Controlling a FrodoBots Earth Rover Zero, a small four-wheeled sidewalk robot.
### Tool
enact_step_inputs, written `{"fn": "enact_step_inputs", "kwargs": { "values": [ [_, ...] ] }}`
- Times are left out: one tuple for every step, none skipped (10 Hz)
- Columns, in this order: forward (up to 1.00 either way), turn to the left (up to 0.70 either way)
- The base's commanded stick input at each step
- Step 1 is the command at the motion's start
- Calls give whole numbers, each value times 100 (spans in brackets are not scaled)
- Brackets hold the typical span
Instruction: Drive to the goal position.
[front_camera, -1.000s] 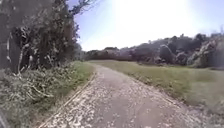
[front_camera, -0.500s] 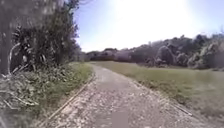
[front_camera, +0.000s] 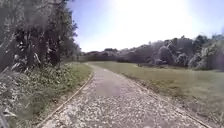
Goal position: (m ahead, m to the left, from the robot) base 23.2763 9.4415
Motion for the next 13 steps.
{"fn": "enact_step_inputs", "kwargs": {
  "values": [
    [70, 0],
    [70, 0],
    [70, 0],
    [70, 0],
    [70, 0],
    [70, 0],
    [70, 0],
    [70, 0],
    [70, 0],
    [70, 0],
    [74, 0],
    [84, 0],
    [85, 0]
  ]
}}
